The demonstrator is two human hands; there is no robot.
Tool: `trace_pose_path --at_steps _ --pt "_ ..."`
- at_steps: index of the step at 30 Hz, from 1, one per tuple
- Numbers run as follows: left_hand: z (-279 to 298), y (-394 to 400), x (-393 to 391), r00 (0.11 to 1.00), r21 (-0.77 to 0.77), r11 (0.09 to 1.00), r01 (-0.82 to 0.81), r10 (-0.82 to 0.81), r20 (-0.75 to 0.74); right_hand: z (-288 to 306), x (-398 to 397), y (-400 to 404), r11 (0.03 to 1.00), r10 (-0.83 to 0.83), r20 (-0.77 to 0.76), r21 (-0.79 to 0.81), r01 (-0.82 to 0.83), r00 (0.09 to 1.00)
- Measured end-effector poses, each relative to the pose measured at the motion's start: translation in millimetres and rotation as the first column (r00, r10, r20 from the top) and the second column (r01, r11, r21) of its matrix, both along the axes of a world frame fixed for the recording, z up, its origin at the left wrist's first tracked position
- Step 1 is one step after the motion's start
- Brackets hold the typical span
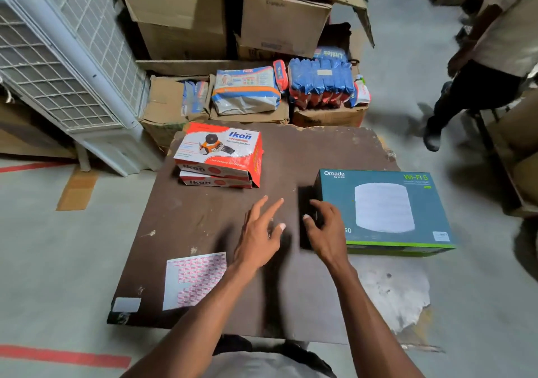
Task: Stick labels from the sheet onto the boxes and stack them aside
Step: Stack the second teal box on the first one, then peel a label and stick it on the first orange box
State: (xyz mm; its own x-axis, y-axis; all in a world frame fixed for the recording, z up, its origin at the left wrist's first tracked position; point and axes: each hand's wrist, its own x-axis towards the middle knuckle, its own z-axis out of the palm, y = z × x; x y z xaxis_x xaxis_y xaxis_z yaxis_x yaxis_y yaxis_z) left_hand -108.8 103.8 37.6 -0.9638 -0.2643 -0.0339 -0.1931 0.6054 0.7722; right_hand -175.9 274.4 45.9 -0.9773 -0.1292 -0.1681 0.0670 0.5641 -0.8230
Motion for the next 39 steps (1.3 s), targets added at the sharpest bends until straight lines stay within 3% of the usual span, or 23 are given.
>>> trace_pose_path --at_steps 6,14,21,27,32,39 --pt "-12 -78 39 0.996 -0.038 0.996 -0.084 0.086 0.035 -5 35 -101 0.979 0.203 0.097 -0.018 -0.202 0.974" --pt "-18 -158 40 0.985 -0.206 0.974 -0.093 0.121 0.125 -12 24 -184 0.966 0.247 0.186 0.028 -0.256 0.951" --pt "-20 -210 -12 0.968 -0.192 0.979 0.075 -0.025 0.252 -31 -9 -230 0.979 0.193 0.082 0.051 -0.198 0.978" --pt "-17 -237 -70 0.952 -0.412 0.889 0.198 -0.075 0.296 -54 -46 -249 0.997 0.021 0.013 0.08 -0.022 1.0" --pt "-30 -241 -96 0.917 -0.493 0.808 0.324 -0.139 0.374 -72 -70 -256 0.999 -0.018 0.031 0.04 0.016 0.999" --pt "-46 -234 -104 0.913 -0.472 0.816 0.335 -0.158 0.376 -70 -74 -259 0.994 -0.108 0.093 -0.007 0.109 0.99"
